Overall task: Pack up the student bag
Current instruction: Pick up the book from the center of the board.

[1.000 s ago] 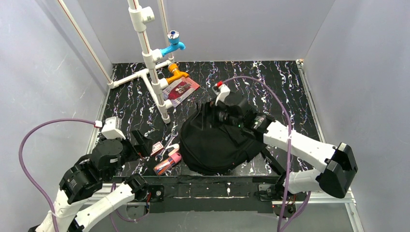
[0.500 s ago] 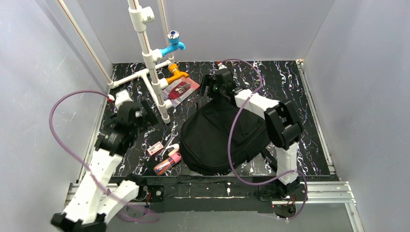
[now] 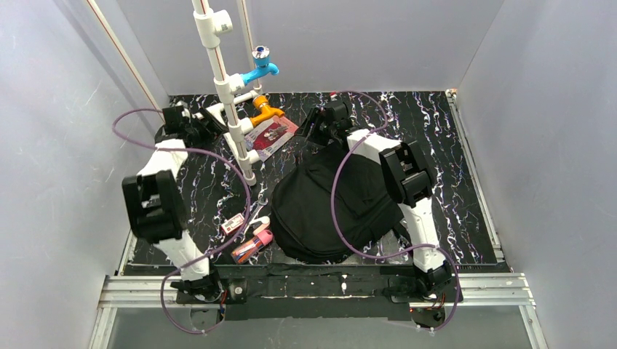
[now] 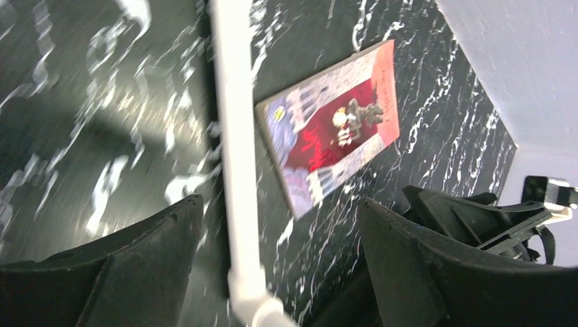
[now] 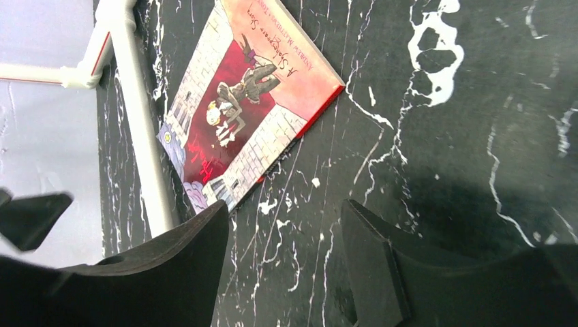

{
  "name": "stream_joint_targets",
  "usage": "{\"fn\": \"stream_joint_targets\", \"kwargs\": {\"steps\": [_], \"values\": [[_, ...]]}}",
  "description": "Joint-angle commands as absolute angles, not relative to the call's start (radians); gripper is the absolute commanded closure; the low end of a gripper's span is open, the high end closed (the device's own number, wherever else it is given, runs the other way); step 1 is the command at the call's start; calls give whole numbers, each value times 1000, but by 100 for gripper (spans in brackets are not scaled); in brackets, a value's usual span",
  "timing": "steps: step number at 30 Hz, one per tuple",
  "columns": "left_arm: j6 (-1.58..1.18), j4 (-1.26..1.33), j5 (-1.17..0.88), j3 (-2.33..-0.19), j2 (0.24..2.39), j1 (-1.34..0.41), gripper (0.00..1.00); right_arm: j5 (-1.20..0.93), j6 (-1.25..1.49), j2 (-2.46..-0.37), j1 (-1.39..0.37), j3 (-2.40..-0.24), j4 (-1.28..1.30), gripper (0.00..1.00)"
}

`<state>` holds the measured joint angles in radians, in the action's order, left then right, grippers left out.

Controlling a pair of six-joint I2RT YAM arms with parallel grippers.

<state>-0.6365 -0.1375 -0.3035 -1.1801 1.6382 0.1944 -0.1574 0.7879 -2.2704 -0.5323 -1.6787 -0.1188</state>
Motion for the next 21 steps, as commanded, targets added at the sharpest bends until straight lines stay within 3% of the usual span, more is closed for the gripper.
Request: {"fn": "stream_joint_targets", "kwargs": {"steps": [1,10,17,21], "values": [[-546,27,-493,-1316,1785,188,18,-203,854,-2335,-538,-1764,-177,32],[-484,50,-528,-1604,2154,141,14,-137,863,-2397,-538,-1813,-149,33],[-381,18,-501,-1805,2309,67,14,-126,857,-2447,-540,-1842,-162,33],[-356,44,-505,-1792,2315,38,19,-138,838,-2466,-540,-1851,-162,34]]}}
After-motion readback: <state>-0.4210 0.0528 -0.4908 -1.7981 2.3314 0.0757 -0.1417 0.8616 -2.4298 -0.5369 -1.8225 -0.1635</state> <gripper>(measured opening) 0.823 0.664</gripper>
